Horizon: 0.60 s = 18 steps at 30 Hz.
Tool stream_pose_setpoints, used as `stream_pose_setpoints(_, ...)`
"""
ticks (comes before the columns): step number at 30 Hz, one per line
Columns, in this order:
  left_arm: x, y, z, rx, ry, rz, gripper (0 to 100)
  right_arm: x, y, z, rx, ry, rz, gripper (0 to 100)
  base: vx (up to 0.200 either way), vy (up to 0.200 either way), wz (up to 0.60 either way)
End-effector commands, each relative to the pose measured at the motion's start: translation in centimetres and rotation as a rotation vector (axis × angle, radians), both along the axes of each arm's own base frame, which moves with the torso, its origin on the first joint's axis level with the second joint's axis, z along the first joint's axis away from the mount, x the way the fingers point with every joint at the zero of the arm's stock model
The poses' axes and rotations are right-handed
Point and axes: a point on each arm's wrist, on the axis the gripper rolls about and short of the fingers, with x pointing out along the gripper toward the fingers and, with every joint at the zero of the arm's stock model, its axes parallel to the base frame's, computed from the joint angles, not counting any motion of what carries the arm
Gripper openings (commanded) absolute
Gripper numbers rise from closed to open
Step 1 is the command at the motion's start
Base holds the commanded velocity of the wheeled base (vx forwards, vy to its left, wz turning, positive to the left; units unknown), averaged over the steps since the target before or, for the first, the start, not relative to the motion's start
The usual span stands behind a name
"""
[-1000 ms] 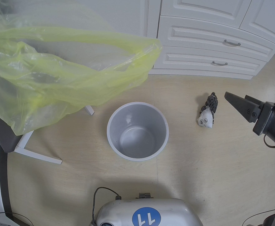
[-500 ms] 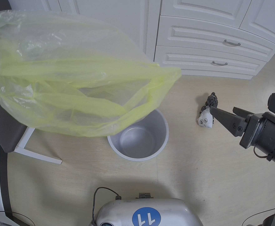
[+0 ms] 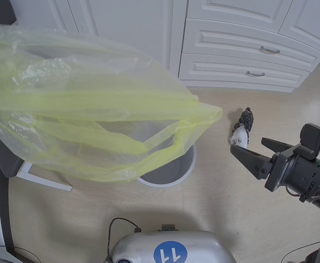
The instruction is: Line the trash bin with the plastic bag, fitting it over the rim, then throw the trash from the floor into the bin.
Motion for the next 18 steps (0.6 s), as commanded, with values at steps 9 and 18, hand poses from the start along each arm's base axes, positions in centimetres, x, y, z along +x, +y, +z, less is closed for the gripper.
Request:
stream_pose_setpoints(9,-0.6,0.4,0.2,-0.010,-0.027,-0.050,0,1.4,2.1,-1.2,0.035,-0.017,-0.002,100,0.000,0.000,0.00)
stream_pose_setpoints(18,-0.8,0.5,0.2,-0.010,-0.034,-0.070,0,2.4,3.8,-1.2,0.139,-0.065,-0.012,100,0.000,0.000,0.00)
